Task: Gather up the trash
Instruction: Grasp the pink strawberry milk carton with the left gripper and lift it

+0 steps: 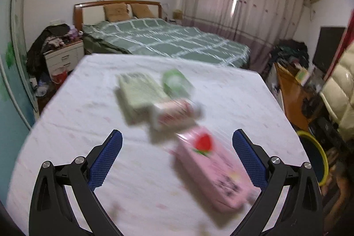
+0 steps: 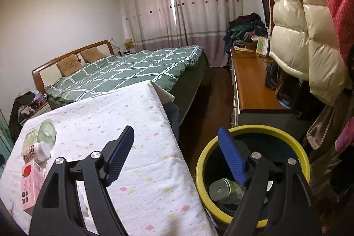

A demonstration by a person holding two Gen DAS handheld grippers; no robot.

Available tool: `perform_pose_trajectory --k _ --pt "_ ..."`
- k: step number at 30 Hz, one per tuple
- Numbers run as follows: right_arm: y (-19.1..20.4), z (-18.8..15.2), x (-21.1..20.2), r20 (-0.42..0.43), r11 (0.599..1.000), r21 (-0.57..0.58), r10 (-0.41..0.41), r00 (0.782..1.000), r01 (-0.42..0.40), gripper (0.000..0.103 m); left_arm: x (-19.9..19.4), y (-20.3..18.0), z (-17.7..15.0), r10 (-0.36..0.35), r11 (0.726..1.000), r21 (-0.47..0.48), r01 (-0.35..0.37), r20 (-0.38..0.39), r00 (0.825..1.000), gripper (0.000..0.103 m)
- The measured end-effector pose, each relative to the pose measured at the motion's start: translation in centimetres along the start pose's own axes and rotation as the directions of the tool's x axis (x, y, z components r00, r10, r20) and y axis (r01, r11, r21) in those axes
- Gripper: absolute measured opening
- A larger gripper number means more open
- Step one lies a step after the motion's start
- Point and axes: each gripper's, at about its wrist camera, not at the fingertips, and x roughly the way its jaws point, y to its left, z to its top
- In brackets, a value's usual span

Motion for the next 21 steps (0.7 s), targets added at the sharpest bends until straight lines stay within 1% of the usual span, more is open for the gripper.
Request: perform_pose_trajectory --k 2,5,9,11,14,17,19,21 --pt "-0.1 0.1 0.2 -0.01 1.0 0.003 0.016 1.0 -0.016 0.076 0.5 -2.0 -1.0 0.011 0.999 0.033 -0.01 -0.023 1.0 0.098" --pt "-0.8 0.1 0.4 -0.028 0.999 0.034 0.04 0.999 -0.039 0.076 2.3 -4.2 -2.4 0.013 0.998 0.056 -0.008 -0.094 0.995 0.098" --pt "-2.1 0.1 0.8 -0.046 0.993 0.102 0.063 0.997 -0.058 0.076 4.1 -4.5 -3.4 0.026 0.999 0.041 -0.019 -0.184 0.983 0.098" --pt "-2.6 0.0 1.0 -0.049 0.99 0.126 0.071 0.996 -0.064 0.076 4.2 -3.7 -3.5 0.029 1.0 0.012 -0.027 -0.197 0.98 0.098" --pt "-2.9 0.0 1.2 -0.059 0.987 0.143 0.078 0.995 -0.069 0.076 4.0 -1.8 -3.9 0.058 0.998 -0.003 -0.06 -0.228 0.972 0.098" --pt "-2.8 0.0 1.2 -0.06 0.988 0.14 0.078 0.995 -0.069 0.076 3.7 1.6 -4.4 0.093 0.993 -0.043 -0.108 -0.263 0.96 0.098" --pt "-2.6 0.0 1.1 -0.057 0.989 0.133 0.076 0.996 -0.068 0.076 2.9 3.9 -4.7 0.13 0.986 -0.069 -0.153 -0.266 0.955 0.098" --pt "-2.2 0.0 0.9 -0.057 0.99 0.124 0.071 0.996 -0.063 0.076 2.3 5.6 -4.7 0.141 0.981 -0.095 -0.171 -0.263 0.955 0.098"
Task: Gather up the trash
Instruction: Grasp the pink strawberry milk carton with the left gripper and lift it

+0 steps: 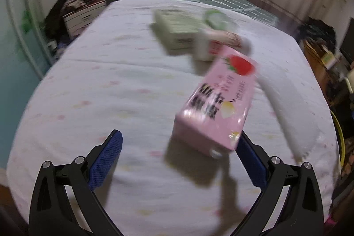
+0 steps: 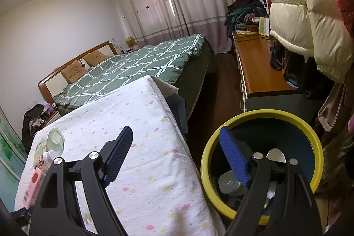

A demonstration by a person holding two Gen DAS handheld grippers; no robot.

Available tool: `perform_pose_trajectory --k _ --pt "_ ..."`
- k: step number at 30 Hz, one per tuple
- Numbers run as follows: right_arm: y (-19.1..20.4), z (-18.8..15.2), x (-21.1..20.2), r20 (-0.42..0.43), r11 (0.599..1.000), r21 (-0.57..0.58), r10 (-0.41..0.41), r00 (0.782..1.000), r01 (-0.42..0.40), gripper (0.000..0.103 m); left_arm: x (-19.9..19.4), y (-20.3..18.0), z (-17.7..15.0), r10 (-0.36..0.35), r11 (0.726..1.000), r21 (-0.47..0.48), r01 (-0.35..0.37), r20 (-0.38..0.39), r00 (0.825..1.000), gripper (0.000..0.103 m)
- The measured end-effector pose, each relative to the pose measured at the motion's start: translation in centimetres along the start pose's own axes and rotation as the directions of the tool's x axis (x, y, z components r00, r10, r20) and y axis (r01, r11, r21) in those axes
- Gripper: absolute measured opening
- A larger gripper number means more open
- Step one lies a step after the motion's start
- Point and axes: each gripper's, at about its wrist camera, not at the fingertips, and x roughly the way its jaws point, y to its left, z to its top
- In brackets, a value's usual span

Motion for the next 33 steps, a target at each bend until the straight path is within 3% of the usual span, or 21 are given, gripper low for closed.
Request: perform_pose_trajectory --k 3,6,11,14,17,27,33 --pt "0.2 0.1 0.2 -0.003 1.0 -0.011 -0.004 1.0 0.004 0.076 -0.7 1.1 0.9 -0.042 0.999 -0.001 0.042 0.021 0.999 0.098" --pt "0.3 0.1 0.2 -0.006 1.0 -0.013 -0.006 1.0 0.006 0.076 -0.8 -0.4 2.9 -0.08 0.989 0.13 0.074 0.039 0.996 0.098" --pt "0.4 0.1 0.4 -0.014 1.0 -0.012 -0.009 1.0 0.009 0.076 1.4 -3.8 5.5 -0.1 0.933 0.345 0.1 -0.019 0.995 0.098" --pt "0.2 0.1 0.4 -0.015 1.0 -0.011 -0.009 1.0 0.009 0.076 3.1 -5.2 6.0 -0.101 0.903 0.411 0.122 -0.072 0.992 0.098" --pt "0.2 0.0 0.5 -0.024 1.0 -0.009 -0.008 1.0 0.008 0.077 3.9 -5.9 6.0 -0.089 0.9 0.419 0.124 -0.102 0.991 0.097" --pt "0.1 0.0 0.4 -0.028 1.0 -0.007 0.0 1.0 0.0 0.078 4.2 -5.4 5.9 -0.108 0.897 0.413 0.159 -0.143 0.984 0.052" --pt "0.0 0.1 0.2 -0.013 1.0 0.005 0.001 1.0 -0.001 0.078 1.2 -3.8 4.9 -0.147 0.901 0.391 0.186 -0.127 0.981 0.052"
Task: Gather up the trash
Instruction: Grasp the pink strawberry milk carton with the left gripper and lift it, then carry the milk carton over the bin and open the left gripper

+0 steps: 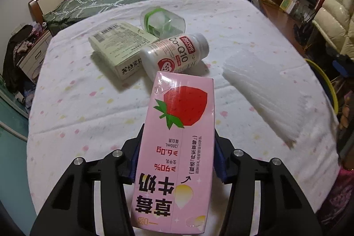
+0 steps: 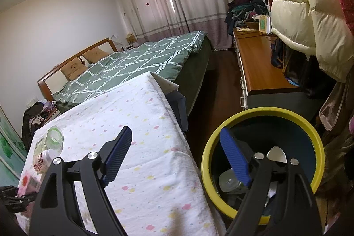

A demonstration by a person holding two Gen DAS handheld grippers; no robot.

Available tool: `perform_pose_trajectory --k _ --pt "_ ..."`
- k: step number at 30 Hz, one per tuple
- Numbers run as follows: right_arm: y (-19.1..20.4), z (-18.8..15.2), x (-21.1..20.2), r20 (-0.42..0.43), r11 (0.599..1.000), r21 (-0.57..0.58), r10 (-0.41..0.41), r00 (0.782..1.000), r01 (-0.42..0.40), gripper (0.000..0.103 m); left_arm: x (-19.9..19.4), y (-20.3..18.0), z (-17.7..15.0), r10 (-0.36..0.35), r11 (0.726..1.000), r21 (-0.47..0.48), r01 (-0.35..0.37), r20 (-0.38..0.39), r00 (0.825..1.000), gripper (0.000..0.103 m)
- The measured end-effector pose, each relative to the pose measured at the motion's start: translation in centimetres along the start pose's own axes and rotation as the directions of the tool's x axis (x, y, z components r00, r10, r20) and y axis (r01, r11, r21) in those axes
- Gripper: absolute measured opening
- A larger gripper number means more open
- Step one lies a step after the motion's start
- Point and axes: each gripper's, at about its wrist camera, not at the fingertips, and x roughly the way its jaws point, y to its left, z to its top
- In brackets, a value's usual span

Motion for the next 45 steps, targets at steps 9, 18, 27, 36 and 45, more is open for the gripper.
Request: perform_pose_trajectory --k 9,18,27,36,45 --pt "-0.9 0.0 -1.9 0.085 0.999 0.028 0.036 0.996 -0.038 0.078 -4.1 -5.1 0.8 -0.064 0.994 0.089 0.059 0.056 0.996 0.052" --pt "-6.2 0.4 -6.9 0.128 0.999 0.02 -0.05 0.991 0.048 0.082 -3.3 -16.1 4.8 -0.198 0.944 0.28 0.174 0.057 0.979 0.052" --pt "-12.1 0.0 -11.0 0.167 0.979 0.035 -0.206 0.964 0.203 0.083 0.1 -30.7 9.3 -0.316 0.851 0.445 0.279 0.01 0.949 0.052" --pt "-15.0 -0.9 -13.2 0.174 0.965 0.069 -0.262 0.949 0.254 0.084 4.0 -40.0 12.3 -0.34 0.811 0.497 0.309 -0.03 0.94 0.052" --pt "-14.6 -0.6 -13.9 0.182 0.959 0.046 -0.282 0.942 0.279 0.084 3.2 -38.7 13.6 -0.356 0.851 0.435 0.293 0.068 0.932 0.086"
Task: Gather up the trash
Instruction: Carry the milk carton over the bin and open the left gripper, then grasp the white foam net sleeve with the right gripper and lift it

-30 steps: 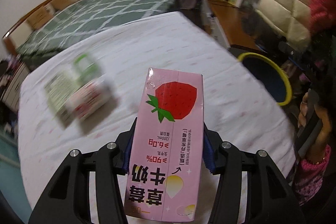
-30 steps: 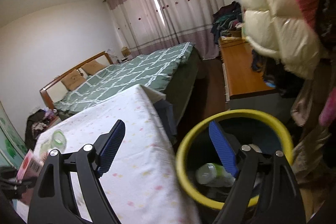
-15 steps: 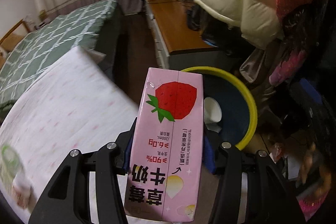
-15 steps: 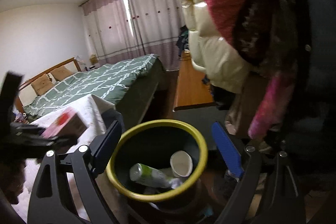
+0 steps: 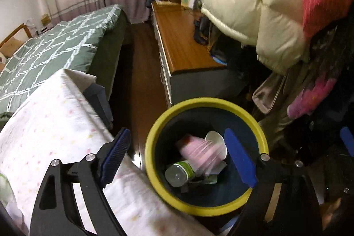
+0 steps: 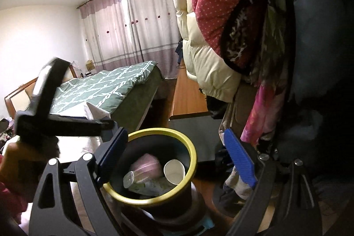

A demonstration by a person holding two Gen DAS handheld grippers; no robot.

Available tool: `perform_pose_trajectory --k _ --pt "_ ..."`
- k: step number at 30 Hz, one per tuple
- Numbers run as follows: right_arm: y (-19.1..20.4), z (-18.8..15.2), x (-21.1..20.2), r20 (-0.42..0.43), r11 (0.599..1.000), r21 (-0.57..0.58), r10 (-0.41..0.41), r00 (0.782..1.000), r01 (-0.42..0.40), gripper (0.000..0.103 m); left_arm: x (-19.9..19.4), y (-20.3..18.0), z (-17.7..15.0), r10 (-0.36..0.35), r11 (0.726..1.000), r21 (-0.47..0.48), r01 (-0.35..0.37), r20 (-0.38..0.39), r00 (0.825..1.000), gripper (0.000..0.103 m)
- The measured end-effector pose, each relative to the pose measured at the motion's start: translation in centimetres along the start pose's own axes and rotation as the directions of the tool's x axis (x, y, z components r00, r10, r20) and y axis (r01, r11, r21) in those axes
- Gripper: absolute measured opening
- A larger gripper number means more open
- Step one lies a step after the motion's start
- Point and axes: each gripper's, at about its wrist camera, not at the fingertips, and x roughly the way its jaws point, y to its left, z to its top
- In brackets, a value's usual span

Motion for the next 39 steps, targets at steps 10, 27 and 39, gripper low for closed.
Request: perform_pose_trajectory --k 10,27,39 --pt "4.8 -1.3 1.1 -0.075 0.994 -0.066 0.082 0.994 -0.087 0.084 -13.0 9.9 -6.5 0.176 0.977 -0.166 -0.136 0.256 0.95 0.097" --pt "20.0 -4.4 3.2 -0.304 0.905 -0.221 0.291 0.907 -0.365 0.086 -25.9 30.8 -24.6 0.689 0.681 -0.54 -0.494 0.242 0.683 0.098" --pt "33.5 -7.9 5.8 -0.611 0.696 -0.248 0.427 0.666 -0.674 0.089 -26.4 36.8 -28.8 0.646 0.613 -0.7 -0.367 0.176 0.743 0.098"
